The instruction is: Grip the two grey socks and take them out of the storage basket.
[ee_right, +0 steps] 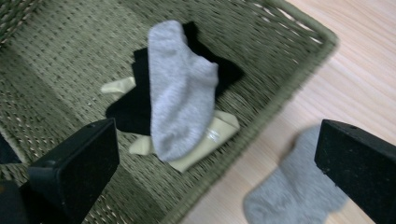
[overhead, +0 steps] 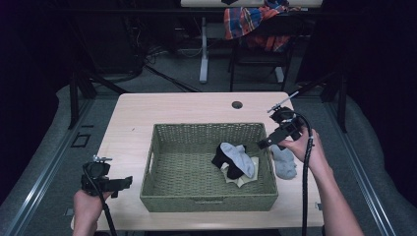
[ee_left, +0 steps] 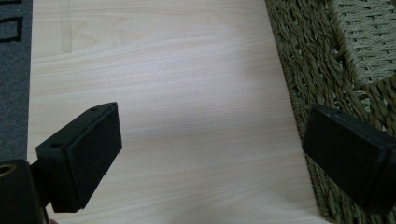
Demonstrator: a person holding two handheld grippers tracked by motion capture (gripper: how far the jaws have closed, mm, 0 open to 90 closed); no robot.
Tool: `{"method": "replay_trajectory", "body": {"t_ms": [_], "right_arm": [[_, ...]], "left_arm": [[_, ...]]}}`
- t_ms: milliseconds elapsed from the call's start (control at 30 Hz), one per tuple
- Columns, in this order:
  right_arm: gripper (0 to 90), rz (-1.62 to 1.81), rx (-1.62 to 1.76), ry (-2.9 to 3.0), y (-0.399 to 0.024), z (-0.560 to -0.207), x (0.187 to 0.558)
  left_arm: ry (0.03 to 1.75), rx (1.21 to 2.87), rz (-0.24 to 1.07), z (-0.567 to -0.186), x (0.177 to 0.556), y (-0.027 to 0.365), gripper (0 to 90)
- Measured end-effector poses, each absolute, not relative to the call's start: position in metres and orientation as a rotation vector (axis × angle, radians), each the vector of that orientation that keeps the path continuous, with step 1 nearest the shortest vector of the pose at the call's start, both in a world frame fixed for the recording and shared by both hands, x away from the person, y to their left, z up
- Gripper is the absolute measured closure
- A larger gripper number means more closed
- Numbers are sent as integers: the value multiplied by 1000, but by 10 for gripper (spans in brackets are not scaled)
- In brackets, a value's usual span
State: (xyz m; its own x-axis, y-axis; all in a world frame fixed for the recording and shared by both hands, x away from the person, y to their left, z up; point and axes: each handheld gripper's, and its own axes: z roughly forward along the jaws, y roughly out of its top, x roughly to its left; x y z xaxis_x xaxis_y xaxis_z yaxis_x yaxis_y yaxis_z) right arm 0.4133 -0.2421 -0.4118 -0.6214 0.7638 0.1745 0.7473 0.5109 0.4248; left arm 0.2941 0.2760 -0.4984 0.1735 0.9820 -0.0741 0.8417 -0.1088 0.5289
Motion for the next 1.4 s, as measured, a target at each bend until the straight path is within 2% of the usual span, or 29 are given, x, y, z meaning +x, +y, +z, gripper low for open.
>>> {"method": "replay_trajectory", "body": {"t_ms": [167,367,467,600,733,767,833,933,1333,1400], "right_arm": [[0,701,1288,2742,-222,-415,416],[67,657,1230,2786,-199,-423,419],[136,598,1199,2830,-187,-432,420],[161,555,1204,2844,-178,-441,422],[286,515,1216,2866,-170,-451,425],[348,487,1228,2879,-166,-455,426],[360,462,1237,2885,-164,-457,427],[457,373,1257,2902,-154,-469,427],[531,291,1319,2833,-144,-497,435],[576,245,1297,2845,-144,-499,437]], "left_arm": [[1719,2005,409,-498,294,276,49],[1716,2006,410,-499,294,276,49],[1717,2000,408,-499,294,277,49],[1715,2002,408,-499,294,277,49],[1716,2003,410,-499,294,277,49],[1716,2003,410,-499,294,277,49],[1715,2004,407,-499,294,277,49],[1718,2002,409,-499,294,277,50],[1711,2018,410,-499,294,276,52],[1716,2014,409,-499,294,276,53]]}}
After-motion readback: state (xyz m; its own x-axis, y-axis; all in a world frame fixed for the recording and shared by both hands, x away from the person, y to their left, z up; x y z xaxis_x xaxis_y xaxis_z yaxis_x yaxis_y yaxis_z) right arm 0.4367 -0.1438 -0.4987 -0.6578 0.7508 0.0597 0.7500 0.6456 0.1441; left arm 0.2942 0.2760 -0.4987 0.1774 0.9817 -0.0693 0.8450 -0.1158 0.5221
